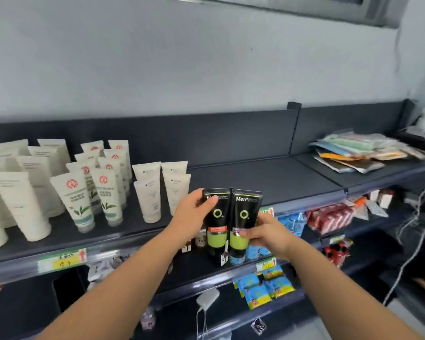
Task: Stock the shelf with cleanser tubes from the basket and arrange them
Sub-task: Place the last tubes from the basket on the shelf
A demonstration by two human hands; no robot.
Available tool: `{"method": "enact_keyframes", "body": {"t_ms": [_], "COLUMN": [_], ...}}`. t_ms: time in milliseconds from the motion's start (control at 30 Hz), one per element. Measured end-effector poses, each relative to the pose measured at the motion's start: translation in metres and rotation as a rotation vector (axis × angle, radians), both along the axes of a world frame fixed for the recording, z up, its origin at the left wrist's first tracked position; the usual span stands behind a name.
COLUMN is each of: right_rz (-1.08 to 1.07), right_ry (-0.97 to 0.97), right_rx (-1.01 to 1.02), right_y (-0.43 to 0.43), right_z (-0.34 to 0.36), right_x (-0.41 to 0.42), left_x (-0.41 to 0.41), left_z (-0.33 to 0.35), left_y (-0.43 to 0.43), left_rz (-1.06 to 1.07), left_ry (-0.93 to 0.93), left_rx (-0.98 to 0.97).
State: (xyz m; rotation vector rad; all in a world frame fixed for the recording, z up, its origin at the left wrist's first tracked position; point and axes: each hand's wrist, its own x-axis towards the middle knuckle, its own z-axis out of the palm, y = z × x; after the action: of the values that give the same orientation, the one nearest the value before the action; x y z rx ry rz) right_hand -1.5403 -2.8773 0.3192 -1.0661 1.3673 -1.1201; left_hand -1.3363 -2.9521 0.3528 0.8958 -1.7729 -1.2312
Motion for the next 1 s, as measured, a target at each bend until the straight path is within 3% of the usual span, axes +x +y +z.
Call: {"method": "enact_keyframes", "body": {"t_ms": [300,600,867,1000], "right_rz": [-0.197,-0.264,-0.244,-0.262], "right_ry": [-0.033,0.045,0.178,0.146], "right_rx": [-0.189,-0.243,-0.224,-0.245], "right_y": [-0.032,-0.065,-0.125,-0.144], "right_z": [0.025,0.033,0.015,0.004], "right_x": [-0.034,-0.064,-0.107,-0.122], "left_x": [-0.058,-0.099,-0.134,-0.149], "left_z": [0.035,0.032,0.009,0.002], "left_y": [-0.050,-0.081,-0.112,-0.130], "left_rz": [-0.015,0.013,0.219,0.312], "left_ry": [0.037,0.066,0.108,0.098], "left_rx": [-0.112,-0.106,-0.066,-0.093]}}
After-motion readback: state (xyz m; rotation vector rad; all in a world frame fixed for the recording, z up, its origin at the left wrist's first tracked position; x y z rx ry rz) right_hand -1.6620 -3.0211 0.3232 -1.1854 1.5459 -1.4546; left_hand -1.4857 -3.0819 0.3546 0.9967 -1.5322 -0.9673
